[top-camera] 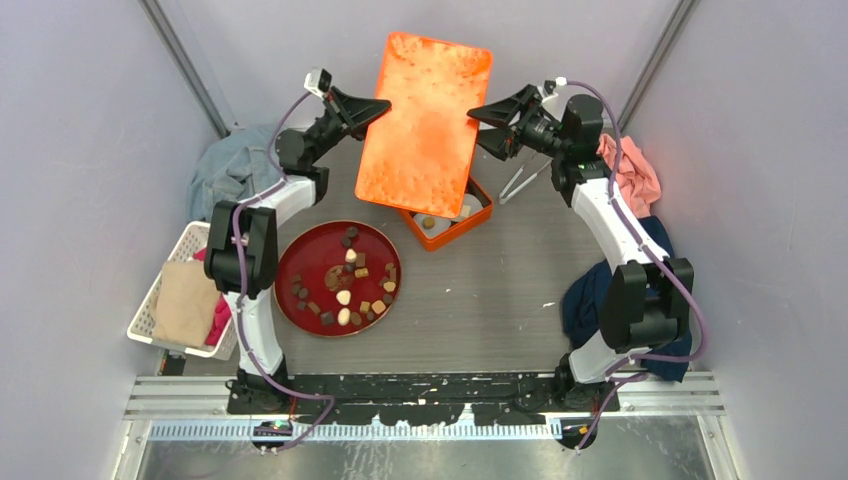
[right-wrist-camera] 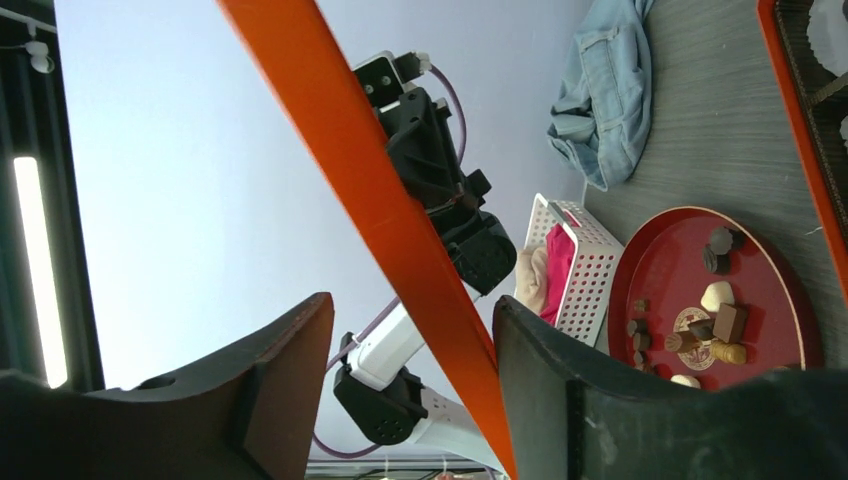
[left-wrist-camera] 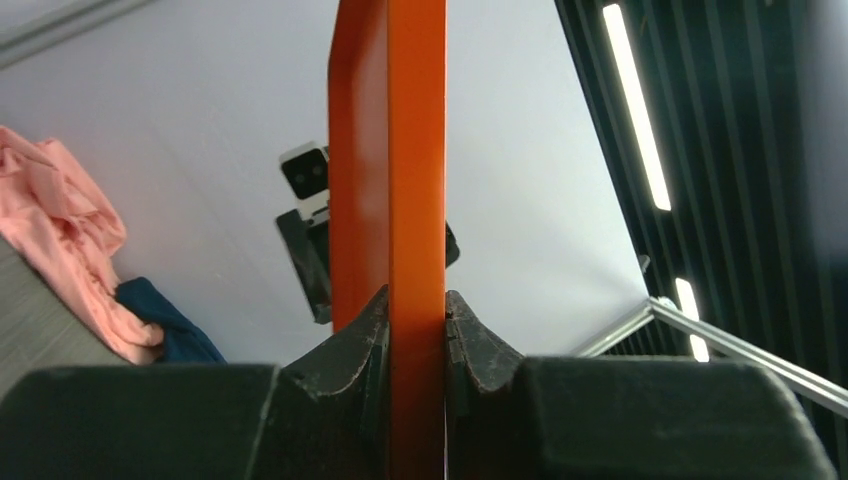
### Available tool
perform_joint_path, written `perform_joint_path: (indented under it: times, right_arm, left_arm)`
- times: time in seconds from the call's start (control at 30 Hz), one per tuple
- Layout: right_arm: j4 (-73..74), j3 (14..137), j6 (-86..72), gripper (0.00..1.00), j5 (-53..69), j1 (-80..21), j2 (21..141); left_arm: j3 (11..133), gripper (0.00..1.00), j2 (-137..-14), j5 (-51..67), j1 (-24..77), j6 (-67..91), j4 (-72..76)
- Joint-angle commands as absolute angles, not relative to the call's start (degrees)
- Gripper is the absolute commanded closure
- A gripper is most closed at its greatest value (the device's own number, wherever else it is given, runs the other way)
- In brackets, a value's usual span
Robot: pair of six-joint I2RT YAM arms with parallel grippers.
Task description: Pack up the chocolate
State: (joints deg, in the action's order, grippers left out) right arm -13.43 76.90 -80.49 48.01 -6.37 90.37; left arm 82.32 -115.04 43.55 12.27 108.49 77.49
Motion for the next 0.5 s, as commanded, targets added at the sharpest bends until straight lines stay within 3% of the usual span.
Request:
perform_joint_path:
  times: [0.0,0.3,0.47]
  right_arm:
    - [-15.8,78.0,-79.0,0.39,48.4,-6.8,90.7]
    - [-22.5,84.1,-80.6,0.58,50.3,-9.5,101.8]
    - [-26.2,87.0,-80.0,0.69,53.1,-9.4,107.4]
  left_arm:
    - [80.5,0.99,-112.0,40.5,11.0,105.4,77.5]
    - [72.4,0.97,-109.8,41.1,10.9,98.8,71.5]
    - [70.2,0.83,-110.4,41.5,10.6,98.5,72.0]
